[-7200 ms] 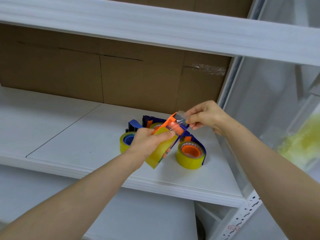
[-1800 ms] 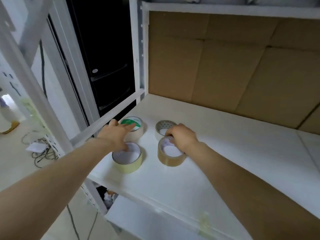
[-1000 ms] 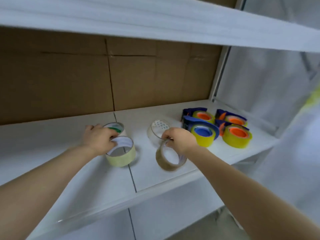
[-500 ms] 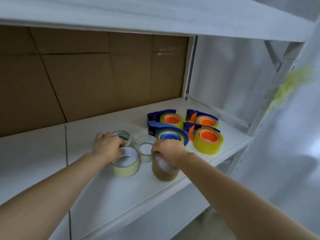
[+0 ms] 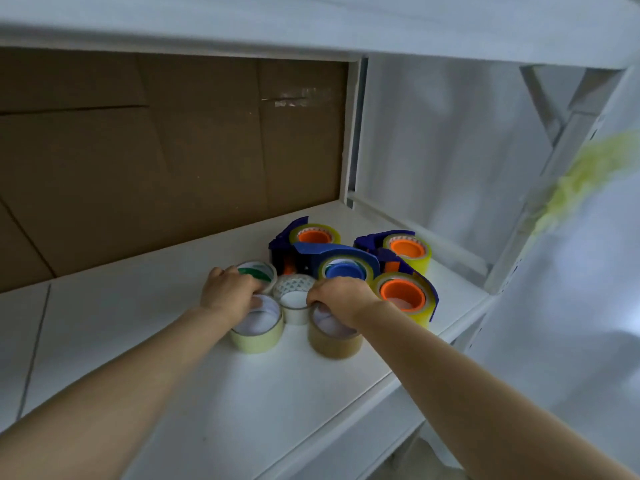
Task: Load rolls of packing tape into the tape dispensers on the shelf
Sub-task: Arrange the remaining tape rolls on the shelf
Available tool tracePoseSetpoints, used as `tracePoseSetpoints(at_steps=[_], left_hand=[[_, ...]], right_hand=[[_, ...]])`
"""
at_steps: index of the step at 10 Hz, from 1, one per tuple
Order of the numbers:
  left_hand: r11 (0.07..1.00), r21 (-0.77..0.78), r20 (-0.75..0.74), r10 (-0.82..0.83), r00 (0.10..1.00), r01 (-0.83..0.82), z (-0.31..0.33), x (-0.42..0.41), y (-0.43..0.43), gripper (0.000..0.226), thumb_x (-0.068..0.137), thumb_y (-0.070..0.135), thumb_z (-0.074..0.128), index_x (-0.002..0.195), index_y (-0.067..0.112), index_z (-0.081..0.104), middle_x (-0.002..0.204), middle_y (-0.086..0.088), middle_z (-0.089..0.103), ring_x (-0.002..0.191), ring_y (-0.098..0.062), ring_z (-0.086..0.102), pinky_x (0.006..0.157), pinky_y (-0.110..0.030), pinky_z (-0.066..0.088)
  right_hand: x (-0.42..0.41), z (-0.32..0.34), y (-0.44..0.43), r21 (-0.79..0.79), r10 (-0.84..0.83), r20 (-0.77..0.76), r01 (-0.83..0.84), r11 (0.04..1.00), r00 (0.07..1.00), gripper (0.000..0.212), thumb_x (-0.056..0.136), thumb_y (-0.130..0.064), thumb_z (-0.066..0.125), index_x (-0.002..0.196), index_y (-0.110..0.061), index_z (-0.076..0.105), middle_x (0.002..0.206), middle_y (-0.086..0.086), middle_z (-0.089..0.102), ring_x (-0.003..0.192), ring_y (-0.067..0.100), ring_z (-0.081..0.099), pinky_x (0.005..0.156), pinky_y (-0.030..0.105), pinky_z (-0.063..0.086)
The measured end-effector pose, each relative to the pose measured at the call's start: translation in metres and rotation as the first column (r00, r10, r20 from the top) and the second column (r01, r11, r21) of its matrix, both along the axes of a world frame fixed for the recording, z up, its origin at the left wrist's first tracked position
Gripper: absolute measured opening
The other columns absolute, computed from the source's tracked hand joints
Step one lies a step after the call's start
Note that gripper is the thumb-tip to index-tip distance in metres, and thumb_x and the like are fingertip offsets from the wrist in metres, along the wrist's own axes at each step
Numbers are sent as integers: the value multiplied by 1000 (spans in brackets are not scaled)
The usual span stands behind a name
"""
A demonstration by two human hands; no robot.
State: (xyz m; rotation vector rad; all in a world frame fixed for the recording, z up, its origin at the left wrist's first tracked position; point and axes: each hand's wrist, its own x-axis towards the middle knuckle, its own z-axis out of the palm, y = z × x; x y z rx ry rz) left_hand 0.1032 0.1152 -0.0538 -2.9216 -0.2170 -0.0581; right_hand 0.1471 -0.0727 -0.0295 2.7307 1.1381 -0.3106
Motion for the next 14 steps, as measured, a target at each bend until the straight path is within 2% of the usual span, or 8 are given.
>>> tracePoseSetpoints(at_steps=[3, 5, 7, 9, 11, 12, 13, 14], left_hand=[[950, -112, -140, 276, 951, -293, 9, 5, -17, 42, 92, 42, 47, 133, 33, 49, 126, -13, 54, 117, -29, 50, 93, -32, 40], [928, -226, 118, 328, 937, -296, 28, 0, -62, 51, 83, 24, 55, 133, 24, 50, 137, -6, 49, 121, -30, 45, 94, -32, 39], [878, -470, 282, 51, 958, 91, 33, 31, -132, 40, 84, 30, 60, 123, 20, 61, 122, -4, 61, 116, -26, 52, 91, -33, 43], [951, -306, 28, -42, 999, 49, 9, 55, -156, 42, 88, 42, 53, 129, 33, 53, 132, -1, 55, 123, -24, 47, 97, -41, 45], [939, -339, 12, 61, 998, -53, 8, 60, -164, 38, 93, 25, 49, 130, 33, 53, 138, -3, 51, 125, -27, 47, 101, -38, 42], [931, -334, -33, 145, 989, -148, 10, 61, -173, 37, 94, 26, 47, 130, 34, 53, 137, -6, 51, 123, -29, 49, 97, -36, 41], [926, -300, 0, 242, 970, -230, 18, 56, -182, 40, 93, 27, 48, 133, 32, 50, 136, -6, 51, 123, -28, 48, 96, -38, 43], [920, -282, 63, 302, 951, -273, 19, 47, -192, 46, 89, 31, 51, 134, 26, 48, 134, -5, 54, 123, -26, 47, 100, -38, 42]], right_hand=[[17, -11, -11, 163, 242, 24, -243, 956, 970, 42, 91, -7, 43, 131, -17, 50, 126, 14, 50, 118, 32, 49, 92, 39, 43], [36, 5, -79, 611, -46, 88, -18, 791, 995, 50, 83, -15, 52, 132, -23, 47, 131, 7, 48, 120, 28, 41, 97, 39, 43], [61, -3, -141, 347, -482, -165, 508, 788, 861, 102, 71, -42, 72, 146, -16, 7, 148, 15, 11, 137, 36, 20, 107, 43, 32], [97, -12, -165, 359, -446, -187, 484, 798, 875, 95, 78, -22, 69, 147, -13, 4, 154, 18, 1, 130, 39, 39, 96, 41, 43], [157, -12, -172, 317, -242, -253, 317, 894, 937, 68, 79, -14, 64, 141, -19, 37, 140, 11, 47, 124, 29, 48, 97, 29, 42], [176, -14, -161, 554, -218, -464, 473, 685, 859, 41, 91, -12, 52, 132, -11, 49, 131, 13, 53, 115, 28, 53, 68, 4, 44], [174, -9, -146, 582, 12, -803, 780, 228, 596, 18, 91, -21, 52, 106, -21, 62, 93, 1, 66, 71, 12, 59, 54, 17, 42], [176, -16, -135, 595, 321, -788, 784, 176, 526, 28, 87, -19, 49, 102, -31, 69, 90, -9, 74, 77, 19, 72, 69, 36, 57]])
